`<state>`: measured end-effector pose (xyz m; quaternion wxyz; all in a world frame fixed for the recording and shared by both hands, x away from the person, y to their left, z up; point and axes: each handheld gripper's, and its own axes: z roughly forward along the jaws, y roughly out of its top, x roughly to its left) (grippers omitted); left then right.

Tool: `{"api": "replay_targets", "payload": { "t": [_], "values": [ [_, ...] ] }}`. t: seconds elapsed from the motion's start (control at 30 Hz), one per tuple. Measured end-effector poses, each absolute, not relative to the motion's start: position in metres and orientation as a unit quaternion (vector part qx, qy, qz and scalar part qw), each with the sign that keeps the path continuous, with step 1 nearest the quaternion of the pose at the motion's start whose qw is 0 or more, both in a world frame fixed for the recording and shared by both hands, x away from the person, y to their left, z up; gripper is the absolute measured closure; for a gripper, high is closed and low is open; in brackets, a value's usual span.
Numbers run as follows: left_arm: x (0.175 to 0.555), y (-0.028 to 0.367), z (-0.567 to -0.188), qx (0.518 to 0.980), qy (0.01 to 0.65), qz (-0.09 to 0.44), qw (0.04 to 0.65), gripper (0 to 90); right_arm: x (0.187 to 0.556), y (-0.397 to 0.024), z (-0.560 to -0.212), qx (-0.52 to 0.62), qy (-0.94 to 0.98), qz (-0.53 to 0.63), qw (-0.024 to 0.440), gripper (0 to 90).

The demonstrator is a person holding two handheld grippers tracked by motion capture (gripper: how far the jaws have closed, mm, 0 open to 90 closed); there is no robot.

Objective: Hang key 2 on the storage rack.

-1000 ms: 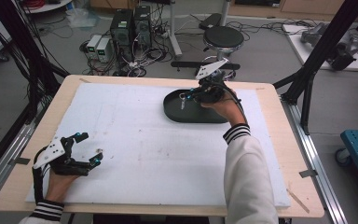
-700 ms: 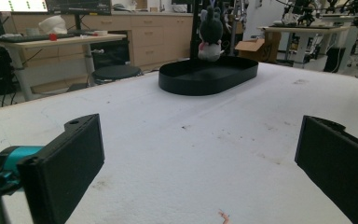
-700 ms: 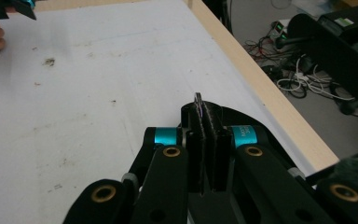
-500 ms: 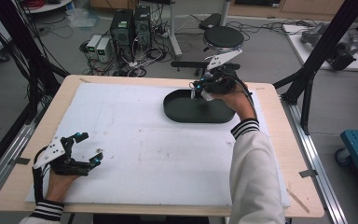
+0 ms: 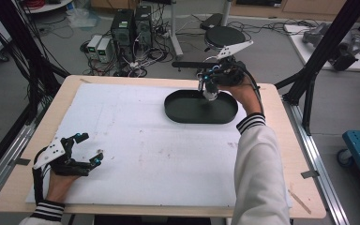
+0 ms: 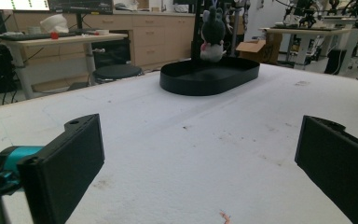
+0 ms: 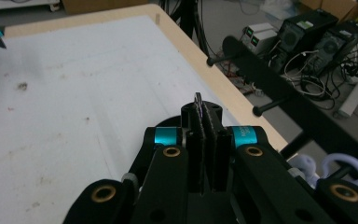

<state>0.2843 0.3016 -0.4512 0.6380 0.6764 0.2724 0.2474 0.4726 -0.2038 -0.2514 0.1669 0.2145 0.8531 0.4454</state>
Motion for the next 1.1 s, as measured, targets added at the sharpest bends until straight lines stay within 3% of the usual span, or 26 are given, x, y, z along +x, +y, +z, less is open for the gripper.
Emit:
{"api": "replay_targets", "payload": {
  "t": [0.57,1.1],
  "values": [
    [0.284,0.302,-0.451,0.676,0.273,0.247,0.639,1.7,0.497,-0.206,-0.224,0.227,0.855,0.440,0.158,88.5],
    [0.284,0.302,-0.451,0.676,0.272,0.247,0.639,1.7,0.520,-0.200,-0.235,0.230,0.869,0.416,0.136,88.5]
  ]
}}
